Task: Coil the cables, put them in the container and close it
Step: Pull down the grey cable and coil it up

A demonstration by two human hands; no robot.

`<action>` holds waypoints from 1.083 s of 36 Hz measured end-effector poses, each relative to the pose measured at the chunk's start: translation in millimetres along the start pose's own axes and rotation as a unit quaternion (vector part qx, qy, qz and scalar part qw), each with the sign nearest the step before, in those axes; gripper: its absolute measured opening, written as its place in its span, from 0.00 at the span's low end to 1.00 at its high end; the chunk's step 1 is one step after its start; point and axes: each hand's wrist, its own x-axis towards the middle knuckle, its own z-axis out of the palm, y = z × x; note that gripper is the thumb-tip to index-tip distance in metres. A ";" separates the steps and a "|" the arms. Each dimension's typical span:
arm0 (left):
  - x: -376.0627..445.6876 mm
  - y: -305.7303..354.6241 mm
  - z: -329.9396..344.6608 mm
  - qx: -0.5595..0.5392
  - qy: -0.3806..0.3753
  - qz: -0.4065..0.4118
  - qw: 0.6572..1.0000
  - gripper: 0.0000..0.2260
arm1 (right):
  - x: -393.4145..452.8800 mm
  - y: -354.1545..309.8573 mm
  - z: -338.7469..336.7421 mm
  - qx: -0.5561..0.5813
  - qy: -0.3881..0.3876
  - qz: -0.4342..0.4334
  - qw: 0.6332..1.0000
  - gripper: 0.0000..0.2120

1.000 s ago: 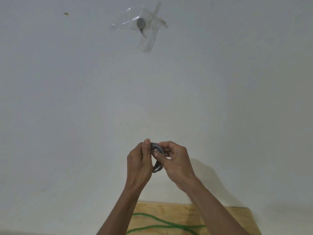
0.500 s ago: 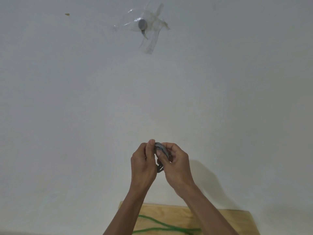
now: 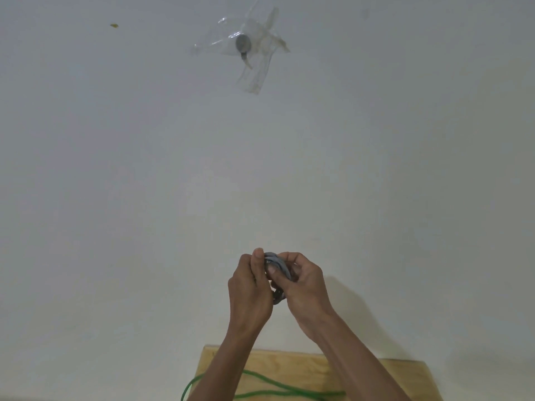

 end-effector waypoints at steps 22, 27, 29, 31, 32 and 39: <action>-4.3 0.1 2.9 -0.034 -0.021 -0.012 0.999 0.29 | -4.8 4.5 9.7 0.073 0.079 0.004 0.994 0.12; -0.8 -6.4 -3.9 -0.021 -0.015 -0.012 1.000 0.33 | -6.3 3.3 2.0 -0.042 0.034 -0.049 0.997 0.12; 0.5 -10.3 -5.5 -0.016 -0.006 -0.028 0.999 0.31 | -5.5 2.4 -4.4 -0.125 0.007 -0.067 0.990 0.12; -1.1 -9.8 -5.2 -0.008 -0.012 -0.034 0.999 0.27 | -4.8 1.7 -8.7 -0.184 0.006 -0.081 0.979 0.12; -2.0 -9.5 -4.5 -0.002 -0.013 -0.030 0.999 0.27 | -4.7 1.5 -9.5 -0.199 0.011 -0.088 0.976 0.12; -5.0 -3.6 -0.8 -0.008 -0.013 -0.008 1.000 0.27 | -8.8 2.0 1.5 -0.201 0.085 -0.148 0.965 0.08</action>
